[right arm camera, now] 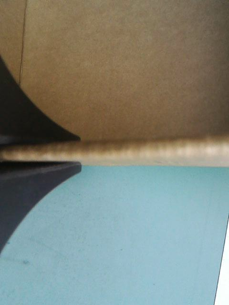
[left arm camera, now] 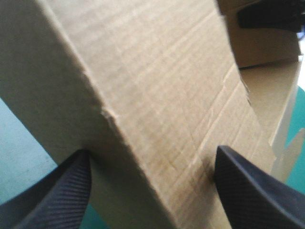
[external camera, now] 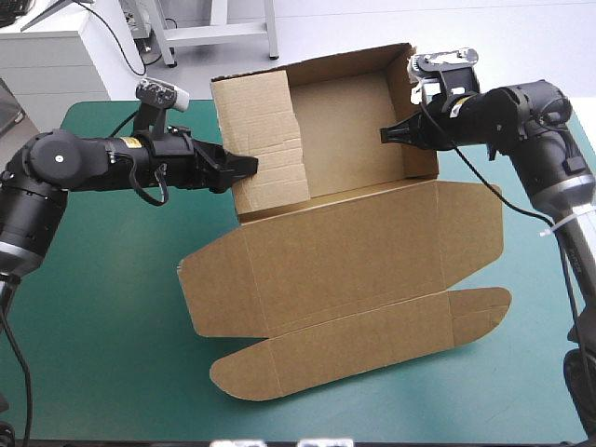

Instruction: Fold the box

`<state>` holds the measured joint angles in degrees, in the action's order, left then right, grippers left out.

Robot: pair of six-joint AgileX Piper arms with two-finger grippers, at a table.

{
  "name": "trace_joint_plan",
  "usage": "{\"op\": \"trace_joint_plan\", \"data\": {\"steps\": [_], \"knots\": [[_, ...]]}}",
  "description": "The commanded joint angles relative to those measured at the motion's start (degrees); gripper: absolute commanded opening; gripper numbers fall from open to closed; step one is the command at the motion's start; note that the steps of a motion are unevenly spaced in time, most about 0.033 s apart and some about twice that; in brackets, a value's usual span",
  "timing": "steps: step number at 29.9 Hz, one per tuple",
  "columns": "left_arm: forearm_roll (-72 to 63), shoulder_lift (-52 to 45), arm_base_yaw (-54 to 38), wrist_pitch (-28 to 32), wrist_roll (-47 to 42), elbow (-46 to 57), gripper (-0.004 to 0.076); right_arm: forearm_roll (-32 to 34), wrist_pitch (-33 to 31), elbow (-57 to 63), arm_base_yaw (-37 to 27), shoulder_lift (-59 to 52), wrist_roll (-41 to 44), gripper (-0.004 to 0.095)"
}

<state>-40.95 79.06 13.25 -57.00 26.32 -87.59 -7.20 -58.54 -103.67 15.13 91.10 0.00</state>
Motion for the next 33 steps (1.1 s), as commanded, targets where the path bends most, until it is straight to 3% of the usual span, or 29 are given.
{"op": "trace_joint_plan", "data": {"steps": [1, 12, 19, 22, 28, 33], "knots": [[7.3, -0.6, 4.3, 4.1, -7.6, -3.4, 0.0516, -2.4, 5.9, -1.8, 1.3, -2.4, 0.9, -0.0013], [31.7, 6.0, 13.0, 8.3, -34.3, -9.6, 0.0505, -4.3, 6.8, -1.8, 1.4, -2.4, 3.0, -0.0014], [32.0, 8.5, 13.1, 9.7, -38.5, -9.8, 0.0412, -2.8, 6.6, -1.8, 1.3, -2.4, 3.0, -0.0014], [31.9, 8.5, 13.1, 10.9, -38.5, -9.8, 0.0338, -1.2, 6.3, -1.8, 1.3, -2.4, 3.0, -0.0014], [31.8, 8.5, 13.5, 13.0, -36.5, -9.8, 0.0006, -0.9, 3.8, -1.8, 1.3, -1.1, 2.4, -0.0014], [31.7, 10.1, 13.4, 13.2, -34.4, -9.8, -0.0006, -0.9, 1.4, -1.8, 1.3, 1.0, 0.3, -0.0015]]}}
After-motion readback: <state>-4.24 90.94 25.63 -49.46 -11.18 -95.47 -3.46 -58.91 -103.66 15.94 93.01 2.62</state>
